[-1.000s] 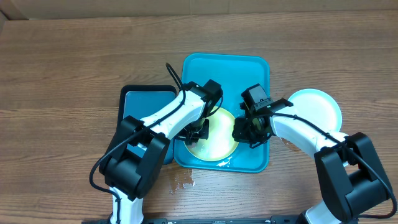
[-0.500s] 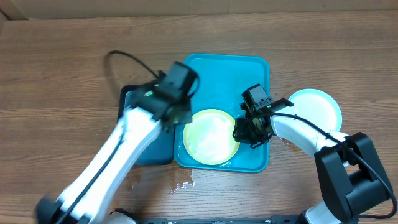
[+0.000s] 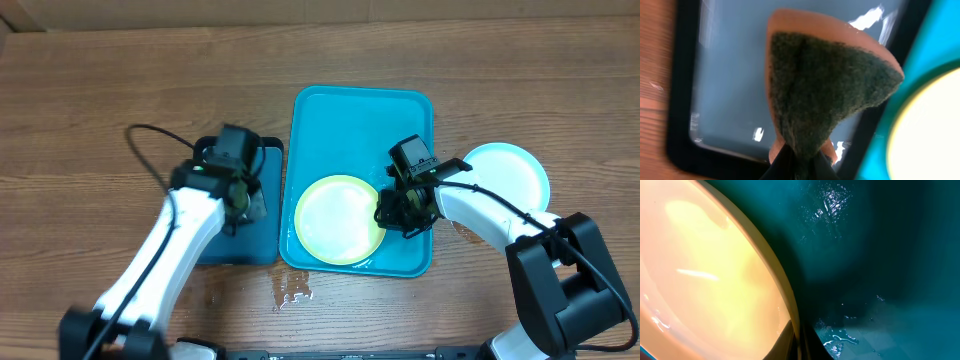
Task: Clean dirty plates on tray and stack at the side
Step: 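Return the sponge to the basin with the left gripper, then lift the yellow plate with the right gripper and tilt over basin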
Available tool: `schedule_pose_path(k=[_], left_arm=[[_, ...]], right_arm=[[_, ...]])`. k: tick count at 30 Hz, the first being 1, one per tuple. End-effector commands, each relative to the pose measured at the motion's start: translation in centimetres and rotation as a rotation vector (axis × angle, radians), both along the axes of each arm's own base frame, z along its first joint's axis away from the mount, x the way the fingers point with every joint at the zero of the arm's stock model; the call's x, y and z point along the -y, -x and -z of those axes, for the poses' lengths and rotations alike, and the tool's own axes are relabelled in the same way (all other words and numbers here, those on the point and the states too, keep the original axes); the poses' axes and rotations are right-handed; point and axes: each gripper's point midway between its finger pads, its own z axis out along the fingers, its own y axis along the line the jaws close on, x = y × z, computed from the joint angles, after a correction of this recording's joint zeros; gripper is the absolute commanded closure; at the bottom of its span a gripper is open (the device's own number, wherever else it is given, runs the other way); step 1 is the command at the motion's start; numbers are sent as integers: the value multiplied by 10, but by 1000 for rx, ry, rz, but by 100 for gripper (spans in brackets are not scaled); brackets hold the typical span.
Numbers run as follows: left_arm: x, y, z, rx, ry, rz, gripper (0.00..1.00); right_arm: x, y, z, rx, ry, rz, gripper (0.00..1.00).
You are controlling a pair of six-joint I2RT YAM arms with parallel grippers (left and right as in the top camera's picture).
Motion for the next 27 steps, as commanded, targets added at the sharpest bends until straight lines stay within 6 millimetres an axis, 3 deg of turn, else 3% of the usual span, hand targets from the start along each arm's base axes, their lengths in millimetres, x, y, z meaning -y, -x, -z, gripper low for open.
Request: schedule_pose_path(k=[1,4,7,9,12,14,20,24,27], left_arm=[[4,9,29,-93,20,17,92],[9,9,30,-108,47,16,81],[11,5,8,-92,58,19,72],[10,2,-16,-71,62,26,59],[5,-3,-63,-5,79,9,25],[0,-5,-98,62,98,-8,15],[-4,1,-188,285,163,-16,12],[-1,15,-242,449,225,6,5],[0,28,-272,548,260,22,1]], right_arm=[[9,-4,5,13,46,10,96],[9,-4,4,14,45,10,96],[9,-6,-2,15,45,10,96],[9,-13,-16,45,52,13,96],[12,-33,-48,145,93,22,96],[10,-45,-74,222,115,8,96],[-35,-68,-139,468,148,-109,96],[-76,-75,-159,650,166,-154,96],[-104,-78,-170,786,197,-166,96]])
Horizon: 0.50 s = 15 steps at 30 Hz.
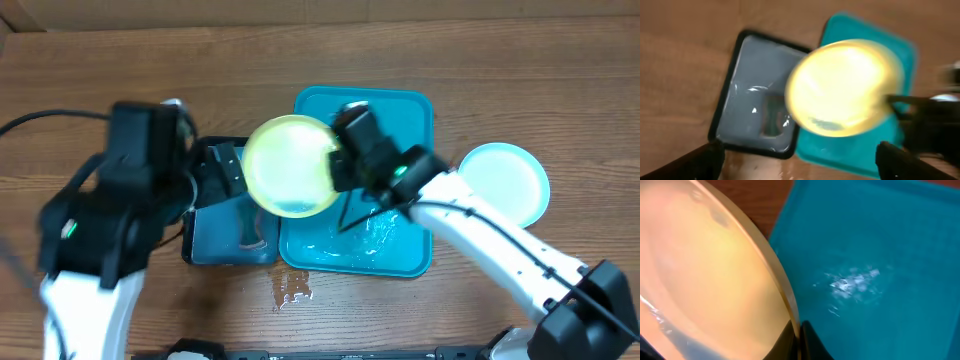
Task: Clean dirty plates on tray and stack at the side
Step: 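Lift the yellow plate with the right gripper and tilt over basin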
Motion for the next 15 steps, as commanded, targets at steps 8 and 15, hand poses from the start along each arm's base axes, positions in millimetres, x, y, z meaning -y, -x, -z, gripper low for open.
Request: schedule_pose_path(k=[8,15], left_arm=[[-4,52,-70,261,72,26,0],[-6,60,-72,276,70,22,0]], right_arm=[[-56,12,-57,464,152,36,96],[-68,32,-84,633,247,36,96]])
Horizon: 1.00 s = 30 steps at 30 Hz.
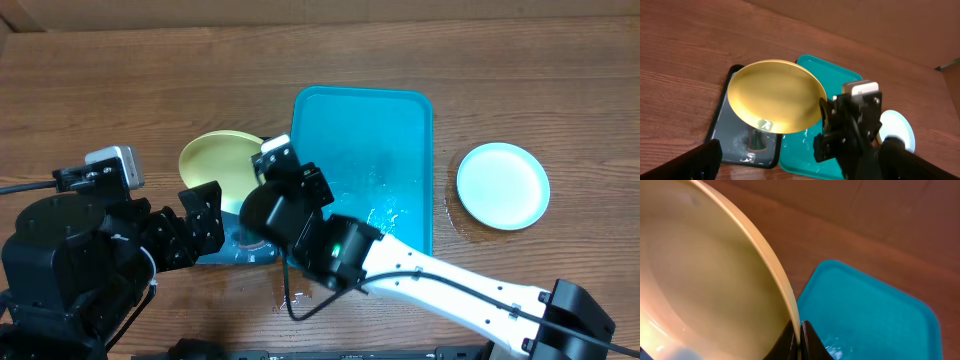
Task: Clean dirty plates on tray and stack at the side
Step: 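Lift the yellow plate with the right gripper and tilt over basin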
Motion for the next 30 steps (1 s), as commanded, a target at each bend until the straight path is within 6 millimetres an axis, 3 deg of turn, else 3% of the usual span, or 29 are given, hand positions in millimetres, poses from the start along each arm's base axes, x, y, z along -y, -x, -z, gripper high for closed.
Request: schedule_pose_path(k=[1,11,19,30], left_arm=[[1,-1,-3,2,3,6,0],[1,-2,-2,-4,2,6,0],[1,-2,-2,-4,2,6,0],[1,-2,-2,-4,2,6,0]], right_arm=[[13,-2,-22,133,73,97,96],[5,13,-30,196,193,49,96],[12,13,-36,229,211,92,96],[2,17,-44,255,187,72,96]])
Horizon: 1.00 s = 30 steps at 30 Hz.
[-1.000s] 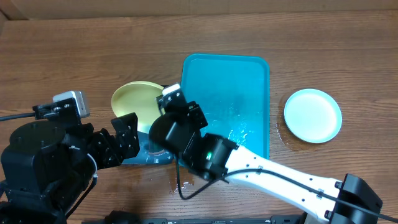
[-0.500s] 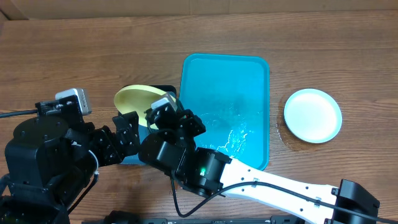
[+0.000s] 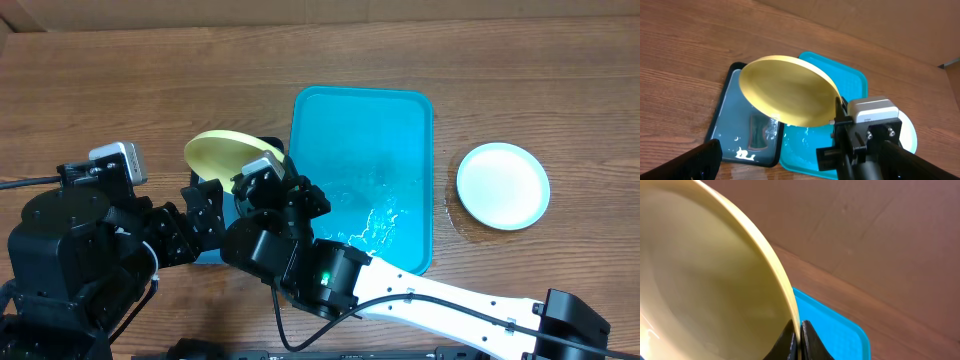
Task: Clean dirty plates on tray and stack at the side
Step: 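Lift the yellow plate with the right gripper and tilt over basin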
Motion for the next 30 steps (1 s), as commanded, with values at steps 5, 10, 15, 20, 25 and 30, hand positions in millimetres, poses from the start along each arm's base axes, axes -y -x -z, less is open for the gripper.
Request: schedule_pose_path(k=[5,10,15,20,25,30], left_arm=[[1,1,-5,15,6,6,0],[1,1,-5,15,6,6,0],[1,1,-5,15,6,6,0],[1,1,-5,15,6,6,0],[1,1,-5,15,6,6,0],[1,1,-5,15,6,6,0]], right_arm=[[-8,5,-15,52,19,-9,96],[-8,5,-15,53,18,-11,96],[-8,5,-15,52,17,-12,96],[-9,5,-15,54,13,-12,96],[-9,5,-16,55,10,-11,96],[-9,5,-16,55,11,-11,96]])
